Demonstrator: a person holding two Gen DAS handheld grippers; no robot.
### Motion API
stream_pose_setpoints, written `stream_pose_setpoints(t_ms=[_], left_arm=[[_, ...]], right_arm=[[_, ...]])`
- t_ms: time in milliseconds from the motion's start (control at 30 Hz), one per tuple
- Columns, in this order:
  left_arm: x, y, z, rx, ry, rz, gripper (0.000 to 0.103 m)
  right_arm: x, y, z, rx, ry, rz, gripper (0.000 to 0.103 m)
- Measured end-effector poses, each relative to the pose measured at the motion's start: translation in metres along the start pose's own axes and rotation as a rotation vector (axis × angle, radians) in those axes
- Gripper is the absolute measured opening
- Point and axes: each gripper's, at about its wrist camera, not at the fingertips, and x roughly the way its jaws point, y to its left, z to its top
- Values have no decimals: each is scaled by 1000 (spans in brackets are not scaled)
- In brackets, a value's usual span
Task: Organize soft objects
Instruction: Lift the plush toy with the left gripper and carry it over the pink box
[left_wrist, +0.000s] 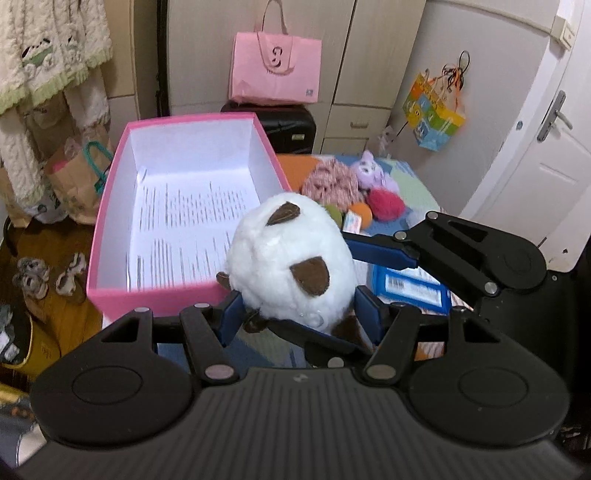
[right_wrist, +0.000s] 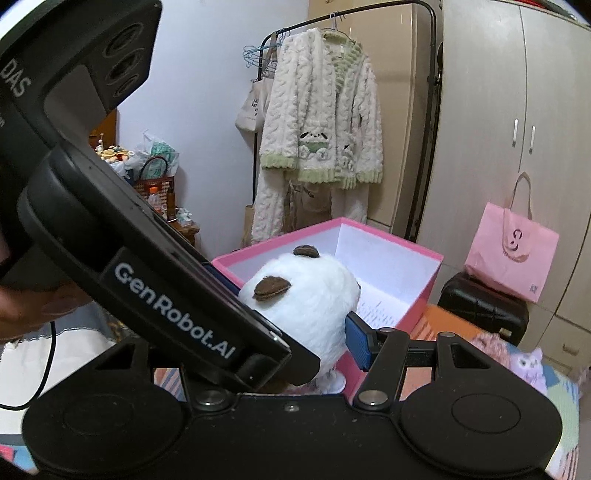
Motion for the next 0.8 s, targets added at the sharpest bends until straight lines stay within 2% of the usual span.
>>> stream_pose_setpoints(t_ms=[367,567,800], left_arm=[[21,39,78,-6,-98,-39,62],[63,68,110,-52,3,-70,62],[132,102,116,-151,151,-101,63]], right_arm=[[50,-46,56,-17,-41,-28,65],[86,-74,70,-37,13,6,65],[143,-96,64,-40,161,37,65]])
